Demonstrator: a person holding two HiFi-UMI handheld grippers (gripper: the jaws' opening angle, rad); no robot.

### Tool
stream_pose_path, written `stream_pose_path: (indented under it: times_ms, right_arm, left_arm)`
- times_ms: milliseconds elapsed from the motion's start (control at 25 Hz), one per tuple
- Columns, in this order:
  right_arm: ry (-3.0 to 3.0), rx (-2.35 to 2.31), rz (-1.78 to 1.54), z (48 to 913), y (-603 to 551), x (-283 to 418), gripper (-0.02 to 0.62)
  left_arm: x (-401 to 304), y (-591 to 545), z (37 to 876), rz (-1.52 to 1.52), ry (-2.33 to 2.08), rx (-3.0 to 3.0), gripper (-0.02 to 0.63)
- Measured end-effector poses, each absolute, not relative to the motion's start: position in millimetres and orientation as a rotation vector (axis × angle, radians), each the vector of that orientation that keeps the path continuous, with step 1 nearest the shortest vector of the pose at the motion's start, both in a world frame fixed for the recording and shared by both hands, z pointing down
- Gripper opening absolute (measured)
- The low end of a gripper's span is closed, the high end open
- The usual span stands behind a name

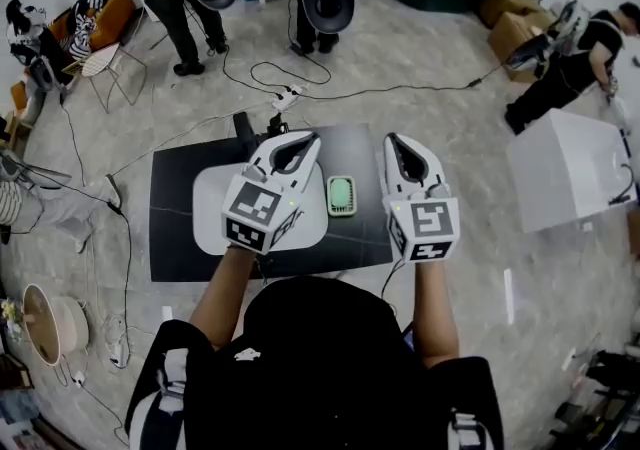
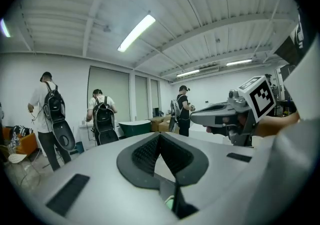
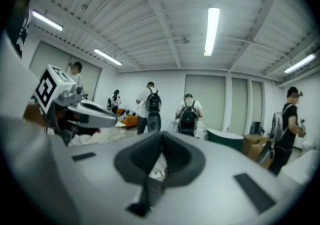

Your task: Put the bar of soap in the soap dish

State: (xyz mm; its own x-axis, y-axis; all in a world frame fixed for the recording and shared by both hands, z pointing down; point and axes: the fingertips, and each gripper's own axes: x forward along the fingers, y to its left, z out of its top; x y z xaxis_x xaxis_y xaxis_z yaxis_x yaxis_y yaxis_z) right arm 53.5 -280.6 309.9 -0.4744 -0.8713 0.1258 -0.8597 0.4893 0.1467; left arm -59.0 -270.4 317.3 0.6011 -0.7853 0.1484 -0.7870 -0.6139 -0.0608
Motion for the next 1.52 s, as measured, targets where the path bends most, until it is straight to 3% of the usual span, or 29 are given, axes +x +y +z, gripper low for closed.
stream_pose_path:
  times_ms: [280, 1520]
  right_arm:
    - [-2.598, 1.55, -0.162, 274.8, -274.4, 54.7, 0.034]
    - [-2.591, 1.544, -0.236, 273.0, -271.8, 56.3, 0.034]
  left_arm:
    - [-64.5, -265.1, 284.2, 0.179, -1.465, 2.843, 0.025]
    - [-59.4, -262.5, 284.6, 0.213, -1.536, 2.842, 0.025]
